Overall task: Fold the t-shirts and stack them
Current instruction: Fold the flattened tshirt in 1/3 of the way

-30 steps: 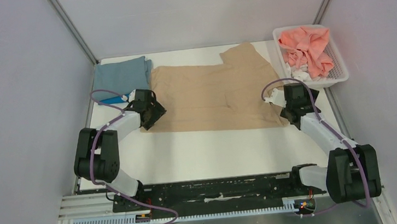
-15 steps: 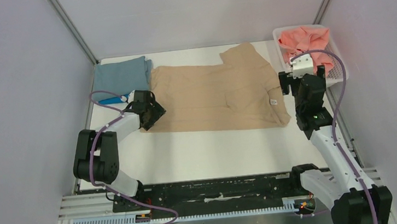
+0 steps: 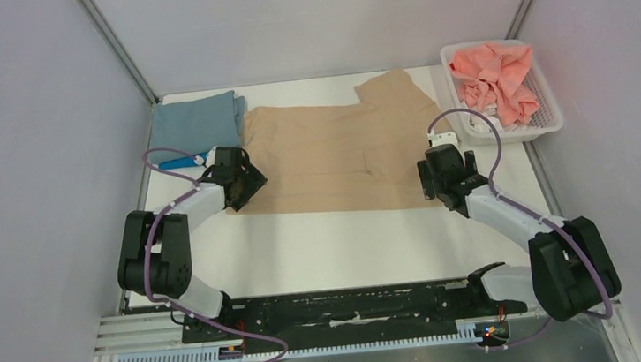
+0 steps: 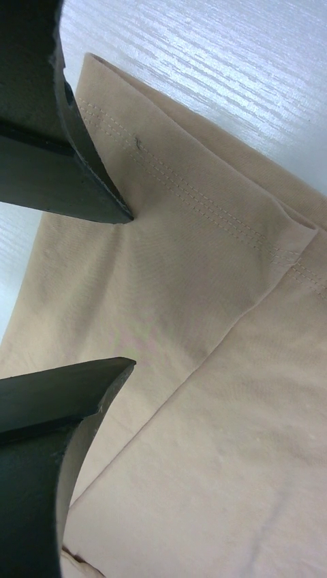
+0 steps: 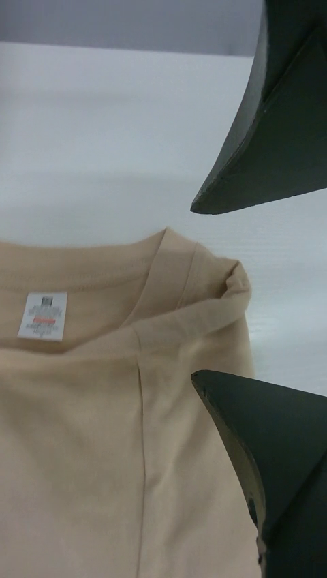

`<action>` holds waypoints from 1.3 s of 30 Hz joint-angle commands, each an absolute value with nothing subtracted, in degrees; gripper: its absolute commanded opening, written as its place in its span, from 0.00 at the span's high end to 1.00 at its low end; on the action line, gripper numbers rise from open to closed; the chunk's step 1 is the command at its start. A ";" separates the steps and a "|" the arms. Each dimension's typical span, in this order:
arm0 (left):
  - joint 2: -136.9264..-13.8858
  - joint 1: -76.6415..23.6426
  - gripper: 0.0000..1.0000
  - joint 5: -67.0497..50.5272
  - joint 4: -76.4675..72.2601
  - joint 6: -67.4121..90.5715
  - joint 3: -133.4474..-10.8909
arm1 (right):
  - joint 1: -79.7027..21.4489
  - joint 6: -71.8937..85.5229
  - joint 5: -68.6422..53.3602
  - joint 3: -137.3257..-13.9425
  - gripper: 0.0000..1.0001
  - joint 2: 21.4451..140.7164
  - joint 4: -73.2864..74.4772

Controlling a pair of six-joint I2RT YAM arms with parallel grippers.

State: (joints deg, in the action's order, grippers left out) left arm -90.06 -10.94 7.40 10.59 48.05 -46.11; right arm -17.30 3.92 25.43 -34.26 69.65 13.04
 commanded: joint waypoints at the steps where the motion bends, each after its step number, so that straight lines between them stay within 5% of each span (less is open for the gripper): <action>1: -91.05 -10.63 0.21 7.92 15.20 46.36 -43.51 | -17.22 5.41 36.29 -35.38 0.15 73.92 11.91; 7: -91.20 -10.63 0.21 8.26 15.38 46.23 -43.60 | -16.81 5.43 35.59 -35.76 0.25 77.76 12.86; 12: -91.49 -10.63 0.21 9.78 15.99 46.32 -43.82 | -14.89 7.35 40.90 -36.39 0.45 76.92 16.37; 20: -92.16 -10.56 0.21 10.49 16.52 46.06 -44.57 | -8.97 -2.51 25.55 -35.29 1.00 74.34 12.93; 24: -92.46 -10.55 0.21 10.84 16.61 45.73 -44.77 | -7.57 -11.89 8.44 -36.31 1.00 75.05 10.70; 28: -93.01 -10.46 0.21 11.63 17.30 45.62 -45.26 | -7.48 -37.86 -6.04 -38.98 1.00 75.29 16.58; 33: -93.80 -10.24 0.22 13.07 18.49 45.35 -45.94 | -4.33 -58.38 -6.08 -51.68 1.00 78.81 35.88; 39: -93.61 -10.11 0.22 14.12 19.24 45.26 -46.14 | -1.81 -69.68 -9.10 -55.59 1.00 79.28 40.60</action>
State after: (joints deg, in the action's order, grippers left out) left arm -91.00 -11.09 9.06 12.14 48.05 -47.40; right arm -2.63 -55.68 -5.04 -52.73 78.78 33.17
